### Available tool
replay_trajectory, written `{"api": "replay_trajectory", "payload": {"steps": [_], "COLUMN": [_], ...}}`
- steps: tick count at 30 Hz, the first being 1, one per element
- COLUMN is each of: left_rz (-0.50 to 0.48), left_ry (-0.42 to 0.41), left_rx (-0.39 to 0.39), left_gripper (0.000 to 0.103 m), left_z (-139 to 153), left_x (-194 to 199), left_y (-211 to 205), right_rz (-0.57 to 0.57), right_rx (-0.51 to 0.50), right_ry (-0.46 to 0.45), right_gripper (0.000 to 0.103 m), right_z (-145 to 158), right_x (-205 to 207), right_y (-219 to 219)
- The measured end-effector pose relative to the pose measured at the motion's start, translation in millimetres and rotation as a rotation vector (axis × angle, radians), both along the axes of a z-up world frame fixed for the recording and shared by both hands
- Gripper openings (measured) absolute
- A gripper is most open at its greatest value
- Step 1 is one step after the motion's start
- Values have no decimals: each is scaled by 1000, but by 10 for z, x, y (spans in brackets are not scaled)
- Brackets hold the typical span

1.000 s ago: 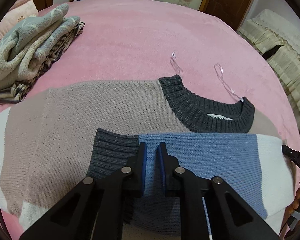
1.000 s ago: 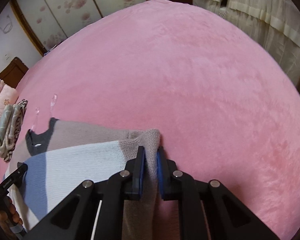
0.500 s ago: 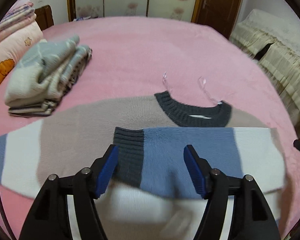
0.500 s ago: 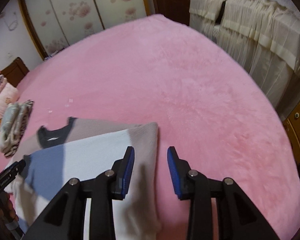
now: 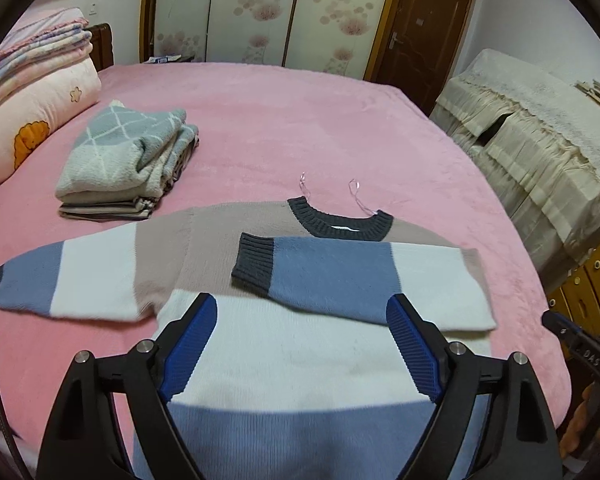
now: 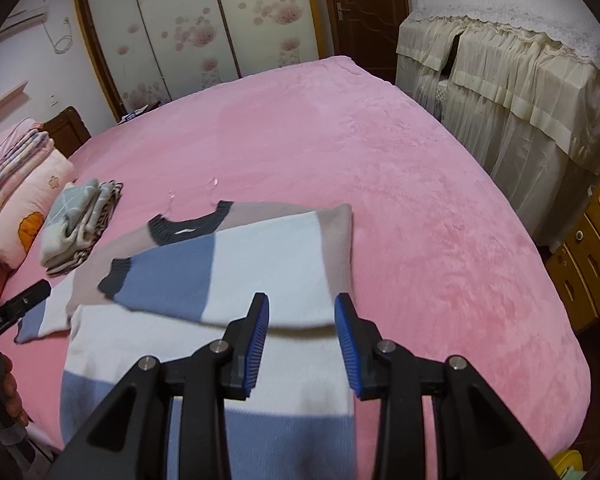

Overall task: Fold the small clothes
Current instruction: 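Release the sweater and lift both tools away, then grasp the other sleeve cuff with the left tool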

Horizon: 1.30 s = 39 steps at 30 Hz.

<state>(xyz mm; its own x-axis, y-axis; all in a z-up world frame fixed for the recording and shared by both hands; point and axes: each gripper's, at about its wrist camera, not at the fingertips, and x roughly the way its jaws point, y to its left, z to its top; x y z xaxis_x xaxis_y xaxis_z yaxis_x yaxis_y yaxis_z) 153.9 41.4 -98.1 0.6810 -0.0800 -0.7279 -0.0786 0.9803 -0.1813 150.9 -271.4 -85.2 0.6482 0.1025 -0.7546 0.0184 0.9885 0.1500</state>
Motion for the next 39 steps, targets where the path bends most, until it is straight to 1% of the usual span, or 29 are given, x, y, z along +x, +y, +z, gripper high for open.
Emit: {"api": "replay_trajectory", "payload": {"steps": [4,8,10,11,12,15,22,27,30,32,35,39], "left_rz": [9,-9,-15,-16,-13,-11,21,20,-5,10,62,155], "left_ry": [-27,-57,-52,-51,-55,-73,-84,-67,-78,-90,-91,-85], "left_rx": [11,20,20,18,12,-13,-23,-65,-115,-135,-143,-119], "left_gripper": [91,92,95,99,101,102,102,102,102,102,102,102], "left_z": [149,271,309,330,356,435,510,484,468,460,437,363], "left_x": [-284,-540,-619,-659,-710,-847,-1029,-1077,-1120,-1146,-1149,-1146], "left_y": [6,18,32,46,77,192,472,668,822,954,1210,1647], "right_rz": [24,43,54,64,74,98,118,141,177,202,241,292], "right_rx": [3,2,-8,-10,-9,0,12,24,11,-10,-49,-68], "right_ry": [-5,-12,-18,-16,-14,-12,-42,-60,-53,-55,-66,-80], "right_gripper": [34,34,34,34,34,34,34,34,34,34,34,34], "right_z": [56,116,132,140,146,173,282,372,393,409,447,482], "right_x": [-189,-356,-417,-445,-471,-520,-612,-685,-705,-711,-702,-634], "right_y": [96,229,318,372,417,556,947,1199,1375,1500,1712,2021]}}
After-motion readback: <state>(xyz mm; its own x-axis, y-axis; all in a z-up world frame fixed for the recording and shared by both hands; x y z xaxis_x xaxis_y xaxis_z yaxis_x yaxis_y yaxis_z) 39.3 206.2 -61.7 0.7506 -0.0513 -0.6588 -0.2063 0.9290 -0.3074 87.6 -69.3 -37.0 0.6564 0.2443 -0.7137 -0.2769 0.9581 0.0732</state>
